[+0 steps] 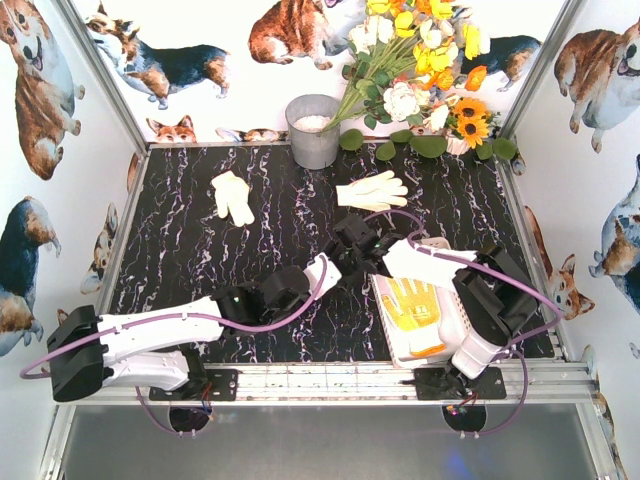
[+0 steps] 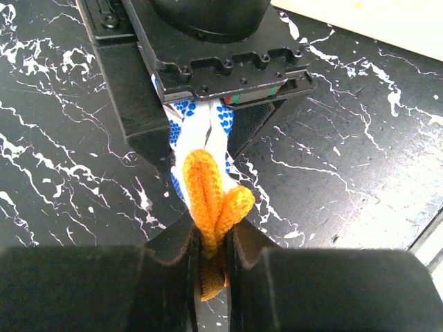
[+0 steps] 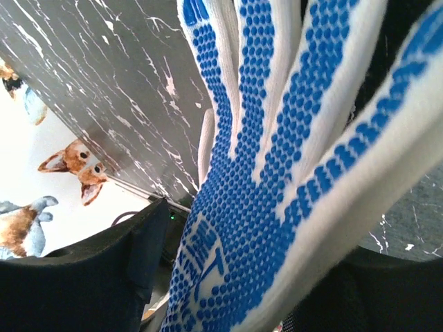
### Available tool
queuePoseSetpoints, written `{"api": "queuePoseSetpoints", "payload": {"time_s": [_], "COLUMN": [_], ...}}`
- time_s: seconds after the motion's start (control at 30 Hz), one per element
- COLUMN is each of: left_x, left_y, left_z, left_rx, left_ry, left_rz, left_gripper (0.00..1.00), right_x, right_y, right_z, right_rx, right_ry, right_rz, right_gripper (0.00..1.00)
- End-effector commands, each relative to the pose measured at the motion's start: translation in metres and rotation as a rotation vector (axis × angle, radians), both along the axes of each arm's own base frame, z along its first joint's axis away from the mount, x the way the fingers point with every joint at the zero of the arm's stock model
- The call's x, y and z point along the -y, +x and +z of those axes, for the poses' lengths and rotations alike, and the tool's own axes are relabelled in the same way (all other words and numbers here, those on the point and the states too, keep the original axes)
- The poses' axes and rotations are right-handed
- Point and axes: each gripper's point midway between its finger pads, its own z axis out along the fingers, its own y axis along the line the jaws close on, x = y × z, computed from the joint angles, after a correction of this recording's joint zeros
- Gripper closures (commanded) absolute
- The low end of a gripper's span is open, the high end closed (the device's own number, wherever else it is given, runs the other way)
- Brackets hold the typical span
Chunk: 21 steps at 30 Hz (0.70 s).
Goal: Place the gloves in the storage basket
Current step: Pick up the glove from the center of the board.
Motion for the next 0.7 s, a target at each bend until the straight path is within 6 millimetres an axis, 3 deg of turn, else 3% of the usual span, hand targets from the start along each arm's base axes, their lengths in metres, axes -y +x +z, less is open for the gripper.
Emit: {"api": "queuePoseSetpoints", "payload": {"time_s": [0.0, 0.33, 0.53, 0.67], "left_x": [0.000, -0.004, -0.008, 0.005], "left_y": [-0.004, -0.015, -0.016, -0.011], "left_z": [0.009, 0.011, 0.020, 0.041], "left_rx": [0.003, -0.025, -0.021, -0.016], "left_ry": [-0.036, -0.022, -0.004, -0.031], "left_rz": [-0.013, -0.056, -0.063, -0.073], "left_gripper": [1.00, 1.00, 1.00, 1.00], "right_x": [-0.018, -0.020, -0.026, -0.021], "right_y": [0.014, 0.019, 0.029, 0.037], "right_z": [0.015, 0.017, 0.039, 0.060], "right_rx": [0.067, 0.108, 0.201, 0.275], "right_ry": [0.045, 0.033, 0.044, 0.065], "right_rz": [0.033, 0.076, 0.143, 0.179], "right_gripper": [0.42, 0.58, 0.81, 0.98]}}
